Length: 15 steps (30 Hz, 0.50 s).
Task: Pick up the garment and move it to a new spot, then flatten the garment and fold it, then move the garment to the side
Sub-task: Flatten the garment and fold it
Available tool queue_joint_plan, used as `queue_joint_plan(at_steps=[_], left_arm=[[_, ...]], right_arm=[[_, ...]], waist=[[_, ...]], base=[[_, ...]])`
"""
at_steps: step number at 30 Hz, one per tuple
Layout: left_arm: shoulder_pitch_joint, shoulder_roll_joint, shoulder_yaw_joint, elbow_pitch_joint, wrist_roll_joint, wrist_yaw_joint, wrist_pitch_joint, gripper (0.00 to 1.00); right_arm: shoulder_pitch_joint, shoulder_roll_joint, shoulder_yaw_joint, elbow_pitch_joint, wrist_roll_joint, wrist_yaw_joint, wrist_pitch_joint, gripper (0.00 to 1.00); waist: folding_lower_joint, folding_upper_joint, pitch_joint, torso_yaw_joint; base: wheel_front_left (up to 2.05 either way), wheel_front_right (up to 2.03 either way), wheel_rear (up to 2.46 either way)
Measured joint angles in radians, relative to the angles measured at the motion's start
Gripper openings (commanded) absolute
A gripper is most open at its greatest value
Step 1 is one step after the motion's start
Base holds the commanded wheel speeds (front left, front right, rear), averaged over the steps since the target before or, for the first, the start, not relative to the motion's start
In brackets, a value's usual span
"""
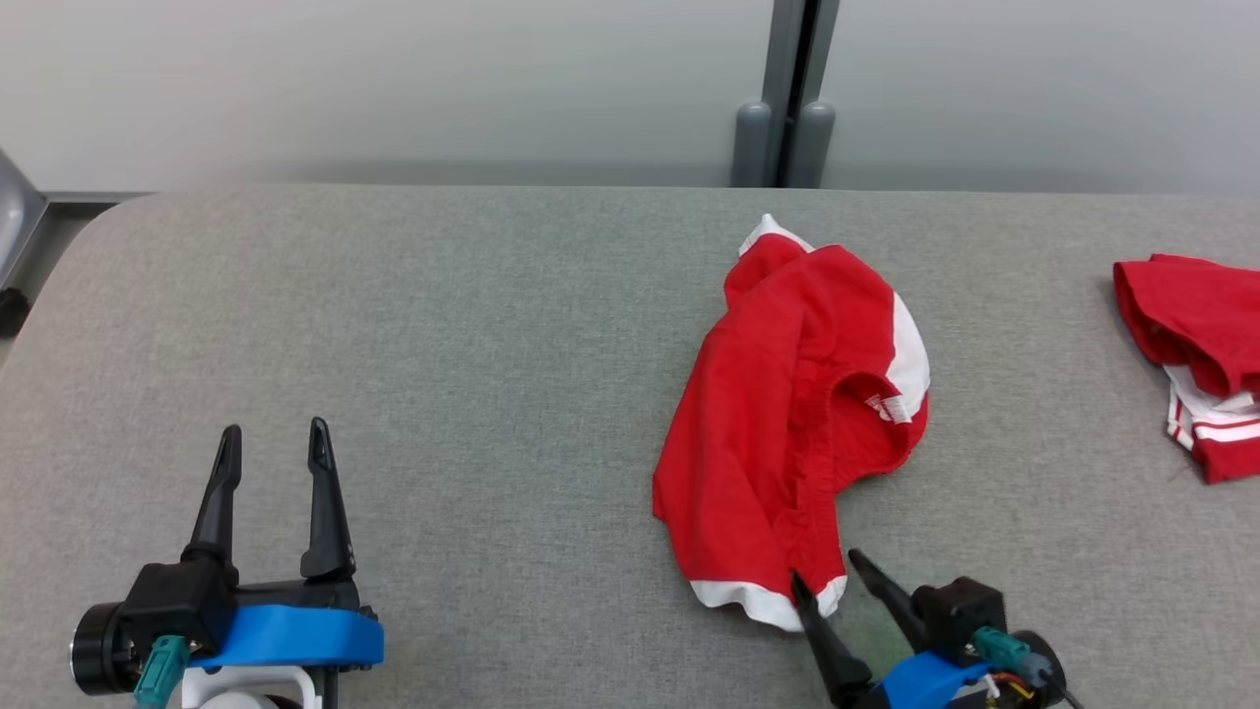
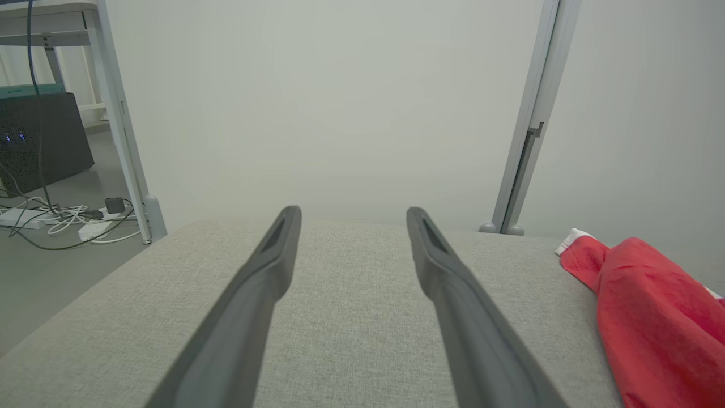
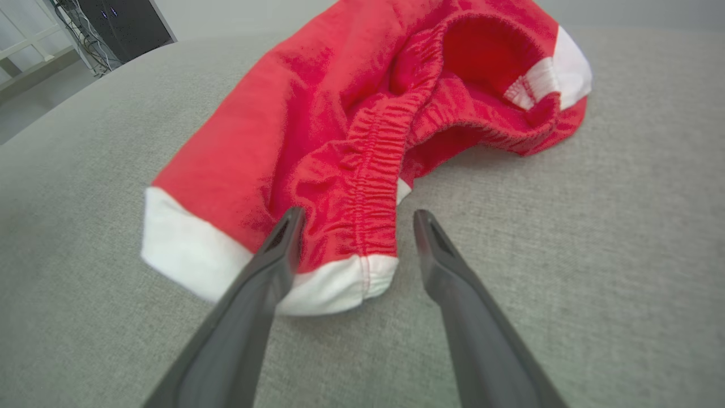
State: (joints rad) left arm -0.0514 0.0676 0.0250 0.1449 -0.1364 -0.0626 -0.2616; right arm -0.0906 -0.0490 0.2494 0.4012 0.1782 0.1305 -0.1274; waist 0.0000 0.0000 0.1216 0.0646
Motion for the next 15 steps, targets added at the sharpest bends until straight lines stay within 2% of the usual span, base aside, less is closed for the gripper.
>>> queue_joint_plan(at_steps=[5,9,11,15], left_arm=[[-0.012,-0.004,0.004,0.0,0.006,-0.001,0.0,1.0],[-0.012,-0.007,0.009,0.0,0.012,-0.005,0.0,1.0],[-0.012,-0.007,0.014,0.0,0.014,-0.005,0.0,1.0],[-0.012,-0.009,0.023,-0.002,0.015,-0.003,0.0,1.0]], right_arm=[[-0.037,0.001,0.016,0.142,0.021,0.0,-0.033,1.0],[-0.073,0.0,0.053,0.197,0.052,0.0,-0.052,1.0],[-0.084,0.0,0.066,0.213,0.071,0.0,-0.063,0.0],[-0.095,0.003,0.005,0.233,0.083,0.0,-0.095,0.0]], waist=[[0.0,0.0,0.012,0.02],[0.0,0.0,0.017,0.029],[0.0,0.0,0.018,0.03],[0.0,0.0,0.019,0.02]], base=[[0.0,0.0,0.0],[0.0,0.0,0.0],[0.0,0.0,0.0],[0.0,0.0,0.0]])
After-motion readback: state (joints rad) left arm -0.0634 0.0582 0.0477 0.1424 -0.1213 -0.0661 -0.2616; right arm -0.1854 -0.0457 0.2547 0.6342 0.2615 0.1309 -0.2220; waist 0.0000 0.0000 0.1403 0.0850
